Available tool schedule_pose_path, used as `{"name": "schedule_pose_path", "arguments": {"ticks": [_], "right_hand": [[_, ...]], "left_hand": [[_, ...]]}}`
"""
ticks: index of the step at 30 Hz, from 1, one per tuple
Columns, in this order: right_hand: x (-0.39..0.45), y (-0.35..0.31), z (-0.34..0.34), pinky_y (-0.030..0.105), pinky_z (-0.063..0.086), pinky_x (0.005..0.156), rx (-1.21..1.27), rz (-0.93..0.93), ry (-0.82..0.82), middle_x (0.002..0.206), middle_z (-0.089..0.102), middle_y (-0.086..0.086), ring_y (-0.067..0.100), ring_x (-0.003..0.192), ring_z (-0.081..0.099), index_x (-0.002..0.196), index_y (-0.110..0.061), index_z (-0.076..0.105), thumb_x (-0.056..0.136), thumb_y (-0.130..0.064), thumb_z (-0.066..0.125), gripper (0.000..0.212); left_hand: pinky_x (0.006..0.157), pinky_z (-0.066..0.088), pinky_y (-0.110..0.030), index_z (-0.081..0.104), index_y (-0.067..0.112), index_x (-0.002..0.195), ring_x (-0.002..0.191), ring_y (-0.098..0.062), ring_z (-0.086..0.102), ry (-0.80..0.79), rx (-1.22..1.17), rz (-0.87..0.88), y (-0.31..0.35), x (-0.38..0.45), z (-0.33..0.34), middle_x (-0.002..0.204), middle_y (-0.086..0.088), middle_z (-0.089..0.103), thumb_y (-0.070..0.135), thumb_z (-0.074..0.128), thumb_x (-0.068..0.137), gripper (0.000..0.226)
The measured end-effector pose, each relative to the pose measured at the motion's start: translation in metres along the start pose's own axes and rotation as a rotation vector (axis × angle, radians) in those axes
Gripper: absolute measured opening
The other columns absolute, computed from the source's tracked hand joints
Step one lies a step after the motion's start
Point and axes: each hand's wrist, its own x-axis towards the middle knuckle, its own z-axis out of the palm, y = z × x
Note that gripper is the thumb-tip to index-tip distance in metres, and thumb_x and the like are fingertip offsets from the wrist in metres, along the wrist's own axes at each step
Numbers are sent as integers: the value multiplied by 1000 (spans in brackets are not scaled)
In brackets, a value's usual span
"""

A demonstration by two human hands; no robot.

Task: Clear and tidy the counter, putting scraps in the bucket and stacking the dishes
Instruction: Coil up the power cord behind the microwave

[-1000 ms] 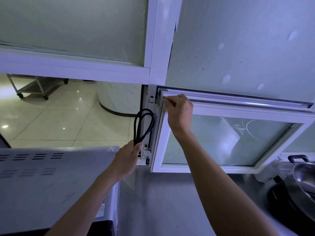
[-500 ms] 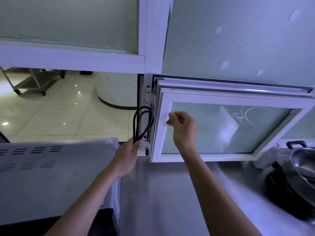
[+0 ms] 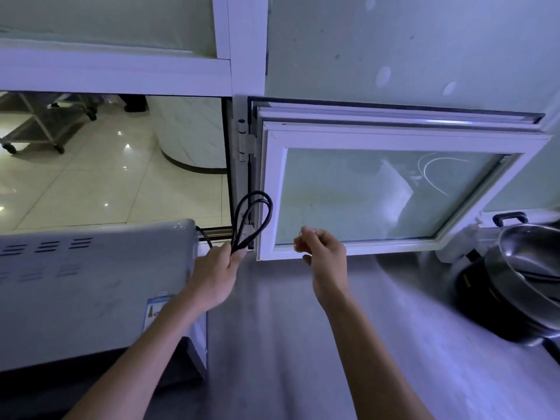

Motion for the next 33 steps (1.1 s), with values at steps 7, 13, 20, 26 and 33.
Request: {"name": "schedule_pose_path", "arguments": {"ticks": [7, 13, 20, 26, 33], "right_hand": [[-6, 7, -11, 31, 40, 71, 137, 106, -38, 85, 74, 7, 19, 75, 64, 72, -18, 64, 94, -21, 66, 22], [-4, 12, -13, 32, 46, 80, 223, 137, -93, 99, 77, 9, 20, 87, 74, 85, -16, 62, 97, -26, 62, 16], [0, 15, -13, 35, 41, 84, 286, 152, -129, 110, 76, 6, 21, 104, 72, 87, -18, 56, 101, -30, 56, 19], [-2, 17, -10, 33, 31, 69, 135, 74, -86, 111, 75, -5, 19, 102, 73, 92, -14, 68, 101, -27, 56, 20], [-2, 24, -5, 25, 40, 68, 73, 34, -93, 127, 67, -13, 20, 90, 75, 126, -24, 65, 103, -9, 45, 34]], "left_hand": [[79, 39, -43, 49, 12, 94, 86, -33, 54, -21, 73, 17, -2, 2, 10, 86, -8, 53, 48, 29, 103, 42], [71, 29, -38, 36, 18, 78, 76, -28, 48, -35, 81, 19, -4, 1, 14, 78, -5, 46, 46, 28, 104, 39], [66, 29, -38, 42, 14, 83, 70, -22, 47, -47, 79, 15, -4, -2, 15, 74, -2, 44, 47, 29, 104, 41], [67, 28, -37, 46, 12, 88, 70, -20, 46, -59, 77, 21, -2, -4, 16, 76, 0, 43, 44, 31, 104, 39], [70, 29, -38, 36, 28, 79, 73, -20, 44, -72, 84, 63, -6, -6, 18, 78, 5, 44, 43, 30, 104, 30]]}}
